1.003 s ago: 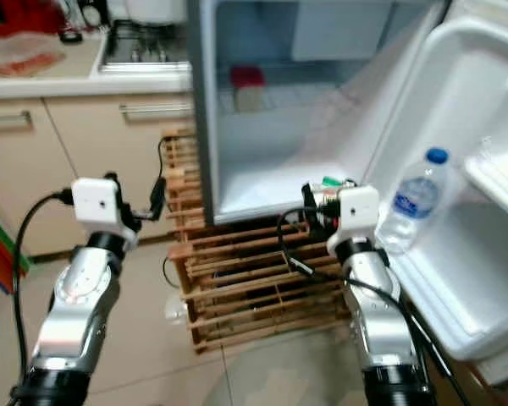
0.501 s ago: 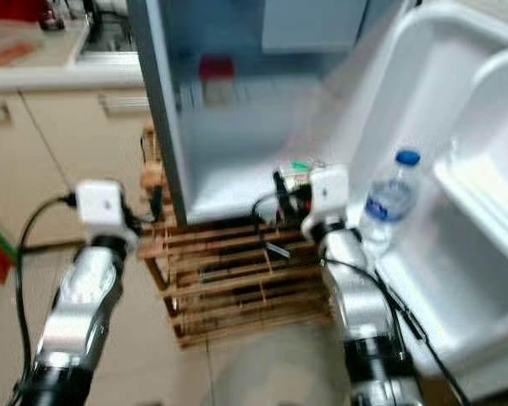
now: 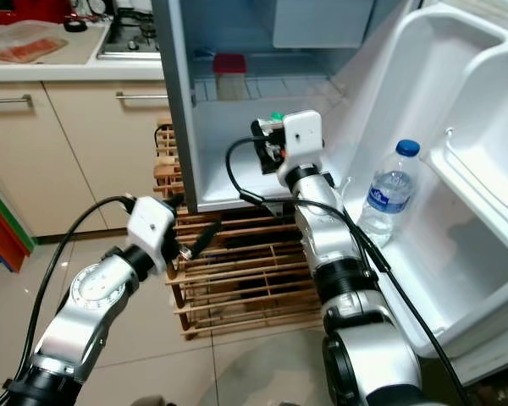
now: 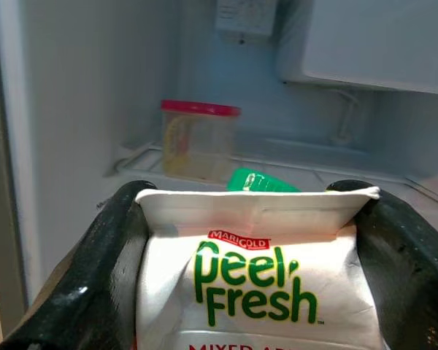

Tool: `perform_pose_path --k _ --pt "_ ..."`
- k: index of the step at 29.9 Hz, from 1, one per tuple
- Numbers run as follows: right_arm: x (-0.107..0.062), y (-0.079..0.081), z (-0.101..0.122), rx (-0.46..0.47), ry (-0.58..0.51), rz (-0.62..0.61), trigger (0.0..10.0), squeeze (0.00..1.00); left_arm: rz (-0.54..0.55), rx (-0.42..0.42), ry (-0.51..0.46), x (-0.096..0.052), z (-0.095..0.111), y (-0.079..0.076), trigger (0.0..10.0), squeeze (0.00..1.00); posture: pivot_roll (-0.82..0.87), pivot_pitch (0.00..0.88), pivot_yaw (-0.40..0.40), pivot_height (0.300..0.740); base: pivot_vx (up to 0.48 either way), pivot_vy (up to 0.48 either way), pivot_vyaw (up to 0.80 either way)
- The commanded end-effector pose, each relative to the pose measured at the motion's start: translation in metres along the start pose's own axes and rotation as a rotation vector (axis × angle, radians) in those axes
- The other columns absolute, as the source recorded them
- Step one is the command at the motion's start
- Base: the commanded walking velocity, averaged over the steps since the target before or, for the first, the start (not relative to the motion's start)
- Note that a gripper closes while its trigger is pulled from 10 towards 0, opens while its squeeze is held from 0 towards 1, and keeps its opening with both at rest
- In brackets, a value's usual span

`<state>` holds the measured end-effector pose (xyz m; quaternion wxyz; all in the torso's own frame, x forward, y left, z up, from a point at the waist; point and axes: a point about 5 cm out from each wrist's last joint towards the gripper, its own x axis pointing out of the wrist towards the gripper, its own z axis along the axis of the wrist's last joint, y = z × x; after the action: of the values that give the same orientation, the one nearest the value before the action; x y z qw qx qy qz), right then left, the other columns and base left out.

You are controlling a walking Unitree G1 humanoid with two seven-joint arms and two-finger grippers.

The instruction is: Restocking fridge

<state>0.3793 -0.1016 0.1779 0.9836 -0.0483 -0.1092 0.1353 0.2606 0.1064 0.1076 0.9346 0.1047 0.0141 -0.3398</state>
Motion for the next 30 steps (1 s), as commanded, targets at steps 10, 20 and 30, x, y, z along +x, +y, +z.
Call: perform_pose_path --k 10,20,30 --pt "0.022 0.017 0.011 -0.064 -0.014 -0.062 10.0 0.00 0.012 -0.120 -0.083 -0.036 0.024 -0.025 10.0 0.00 0.25 0.208 0.006 0.740 0.000 0.000 0.00" --pt "0.035 0.021 0.025 -0.150 -0.029 -0.118 10.0 0.00 0.004 -0.160 -0.013 -0.078 0.031 -0.054 10.0 0.00 0.31 0.349 0.028 0.740 0.000 0.000 0.00" --pt "0.041 0.026 0.035 -0.152 -0.041 -0.166 10.0 0.00 0.035 -0.193 0.028 -0.092 0.034 -0.065 10.0 0.00 0.33 0.397 0.030 0.740 0.000 0.000 0.00"
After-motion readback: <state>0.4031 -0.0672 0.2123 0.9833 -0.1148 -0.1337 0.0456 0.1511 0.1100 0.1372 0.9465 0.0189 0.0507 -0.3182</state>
